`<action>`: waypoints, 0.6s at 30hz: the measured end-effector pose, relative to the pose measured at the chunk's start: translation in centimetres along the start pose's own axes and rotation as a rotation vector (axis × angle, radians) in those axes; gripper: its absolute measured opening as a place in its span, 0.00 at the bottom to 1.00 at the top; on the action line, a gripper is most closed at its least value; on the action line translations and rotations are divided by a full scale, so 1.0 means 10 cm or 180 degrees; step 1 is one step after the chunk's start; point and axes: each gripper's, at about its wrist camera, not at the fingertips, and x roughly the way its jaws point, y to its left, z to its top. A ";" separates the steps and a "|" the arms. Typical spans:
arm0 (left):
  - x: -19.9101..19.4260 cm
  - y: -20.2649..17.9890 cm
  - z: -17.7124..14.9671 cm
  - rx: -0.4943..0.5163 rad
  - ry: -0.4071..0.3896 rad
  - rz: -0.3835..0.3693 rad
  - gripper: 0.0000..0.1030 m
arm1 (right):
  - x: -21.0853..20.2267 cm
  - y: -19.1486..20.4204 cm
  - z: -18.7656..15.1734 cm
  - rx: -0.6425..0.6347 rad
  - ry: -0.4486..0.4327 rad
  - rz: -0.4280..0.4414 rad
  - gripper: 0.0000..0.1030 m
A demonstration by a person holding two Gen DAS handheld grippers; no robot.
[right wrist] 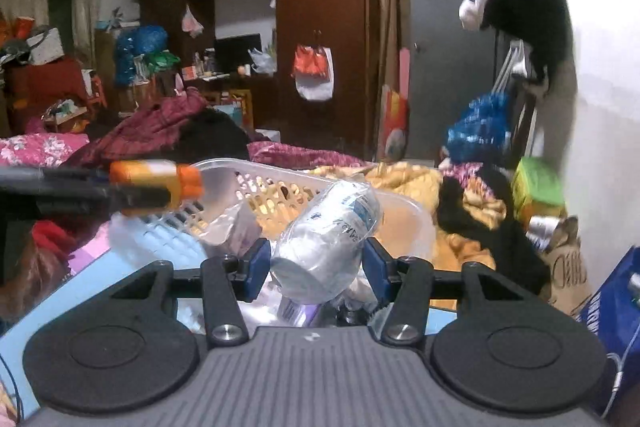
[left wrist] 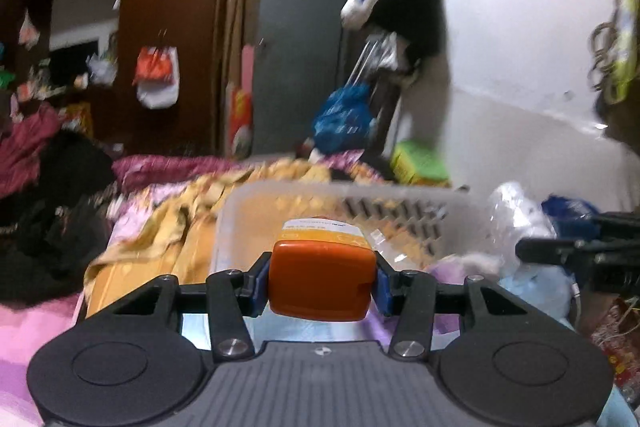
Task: Organize objects
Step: 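Lift both bottles into the basket and open both grippers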
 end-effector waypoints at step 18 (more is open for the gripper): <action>-0.12 -0.09 -0.10 0.0230 -0.0198 0.0061 0.81 | 0.34 -0.21 -0.10 0.0450 0.0201 0.0045 0.75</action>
